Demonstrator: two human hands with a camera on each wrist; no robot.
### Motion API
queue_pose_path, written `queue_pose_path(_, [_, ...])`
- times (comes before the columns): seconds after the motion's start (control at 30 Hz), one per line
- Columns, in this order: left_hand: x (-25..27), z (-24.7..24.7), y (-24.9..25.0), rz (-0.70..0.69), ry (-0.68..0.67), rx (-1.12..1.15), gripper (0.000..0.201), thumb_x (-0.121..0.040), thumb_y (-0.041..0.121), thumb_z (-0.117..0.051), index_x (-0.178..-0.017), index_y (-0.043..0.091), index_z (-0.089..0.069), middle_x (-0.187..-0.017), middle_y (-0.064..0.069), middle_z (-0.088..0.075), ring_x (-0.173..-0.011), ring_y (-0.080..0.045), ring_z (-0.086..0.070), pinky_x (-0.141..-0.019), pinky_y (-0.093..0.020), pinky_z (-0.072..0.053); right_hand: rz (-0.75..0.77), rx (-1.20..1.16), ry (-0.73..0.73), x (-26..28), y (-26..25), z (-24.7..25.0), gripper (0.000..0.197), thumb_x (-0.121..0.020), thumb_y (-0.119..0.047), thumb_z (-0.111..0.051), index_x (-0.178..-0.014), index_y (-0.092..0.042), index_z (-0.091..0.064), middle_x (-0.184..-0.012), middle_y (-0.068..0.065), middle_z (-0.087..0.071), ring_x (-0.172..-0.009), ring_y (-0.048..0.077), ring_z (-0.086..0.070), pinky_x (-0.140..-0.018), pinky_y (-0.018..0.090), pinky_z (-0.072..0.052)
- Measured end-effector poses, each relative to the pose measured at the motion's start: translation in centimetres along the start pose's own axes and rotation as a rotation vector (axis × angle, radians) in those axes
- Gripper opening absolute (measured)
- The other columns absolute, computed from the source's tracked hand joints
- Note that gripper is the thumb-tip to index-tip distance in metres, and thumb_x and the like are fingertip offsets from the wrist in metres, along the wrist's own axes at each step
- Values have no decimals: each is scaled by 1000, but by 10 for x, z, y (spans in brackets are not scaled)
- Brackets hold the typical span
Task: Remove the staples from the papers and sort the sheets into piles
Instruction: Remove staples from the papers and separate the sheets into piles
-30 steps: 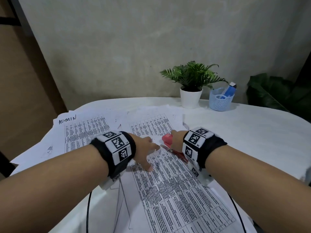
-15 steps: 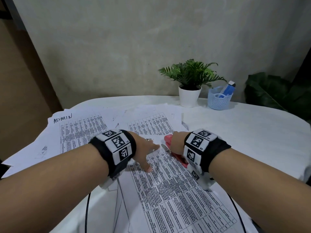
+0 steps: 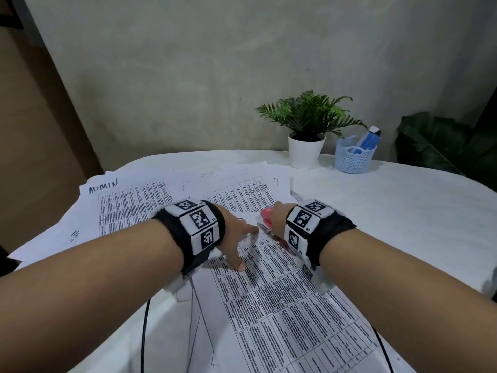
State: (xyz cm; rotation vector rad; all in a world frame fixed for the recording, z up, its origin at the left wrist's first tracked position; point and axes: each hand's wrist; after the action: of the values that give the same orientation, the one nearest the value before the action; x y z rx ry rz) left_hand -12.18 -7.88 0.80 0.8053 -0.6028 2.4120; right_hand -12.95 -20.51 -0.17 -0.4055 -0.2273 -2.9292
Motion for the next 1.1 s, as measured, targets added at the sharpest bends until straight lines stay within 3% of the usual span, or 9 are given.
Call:
queue_pose_path(0.07, [-1,0,1,-2,11,-15,92,-85,53,-60,-153,25,-4,-158,-7,-19,-136,-30,-37,-108,-45,-34,12,175,-38,-18,6,-13,25,-98,-42,-31,-112,-26,-45,-97,-1,-51,-108,21,-55,-102,43,-30])
queue_pose_path(0.1, [-1,0,1,-5,13,-20,92,-86,53,-59,-153,25,-3,-159,-7,-16,-137,-30,-36,-108,-46,-34,-20,161,-60,-20,5,-14,25,-98,-43,-30,-109,-26,-44,-91,0,-49,-103,20,-57,-102,47,-30])
queue_pose_path(0.2, [-4,-3,-3,-33,-12,6,93,-87,54,-56,-153,25,3,-161,-3,3,-142,-29,-28,-112,-47,-29,-10,85,-50,-21,6,-10,27,-99,-39,-26,-109,-25,-47,-88,-3,-51,-106,22,-57,-104,49,-29])
queue_pose_path(0.4, [-11,-7,-7,-39,-22,-18,96,-87,60,-51,-151,28,12,-159,-1,15,-141,-29,-28,-111,-49,-31,34,170,-51,-33,4,-17,34,-98,-31,-28,-126,-18,-44,-127,3,-52,-120,23,-48,-109,46,-27])
queue_pose_path(0.53, [-12,-6,-7,-22,-31,-50,96,-87,61,-50,-150,27,14,-159,-2,14,-141,-29,-29,-110,-49,-33,134,106,77,-29,4,-14,37,-102,-26,-24,-133,-12,-36,-127,2,-46,-126,22,-42,-98,15,-37])
queue_pose_path(0.67, [-11,-5,-7,-26,-40,-46,95,-88,61,-49,-150,26,13,-160,-3,14,-140,-29,-30,-110,-49,-33,16,72,-22,-28,7,-11,33,-98,-37,-32,-123,-16,-40,-120,1,-54,-101,16,-54,-102,37,-34])
queue_pose_path(0.77, [-11,-5,-8,-34,-45,-33,95,-88,59,-50,-150,26,13,-159,-3,15,-141,-29,-28,-111,-48,-31,30,106,-24,-31,7,-9,36,-98,-43,-25,-120,-20,-41,-116,2,-55,-106,22,-56,-105,43,-32])
queue_pose_path(0.9, [-11,-4,-7,-37,-48,-25,94,-89,57,-51,-150,25,14,-159,-4,15,-143,-29,-23,-110,-45,-29,5,163,-80,-41,-3,-8,29,-98,-38,-30,-109,-18,-48,-80,-3,-47,-96,22,-57,-100,48,-36])
queue_pose_path(1.1, [-11,-5,-7,-37,-35,-32,95,-89,57,-51,-150,25,14,-159,-4,16,-142,-28,-25,-109,-44,-31,47,169,-24,-32,-2,-4,28,-98,-40,-28,-118,-28,-43,-121,2,-51,-110,24,-54,-102,50,-34])
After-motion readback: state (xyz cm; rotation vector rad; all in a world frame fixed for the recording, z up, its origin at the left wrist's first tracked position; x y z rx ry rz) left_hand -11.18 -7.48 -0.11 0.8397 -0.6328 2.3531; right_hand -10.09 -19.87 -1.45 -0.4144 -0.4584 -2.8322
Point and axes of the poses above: each hand's wrist, its own x-axis away from the middle knuckle, its own z-axis out of the back of the hand, y = z × x
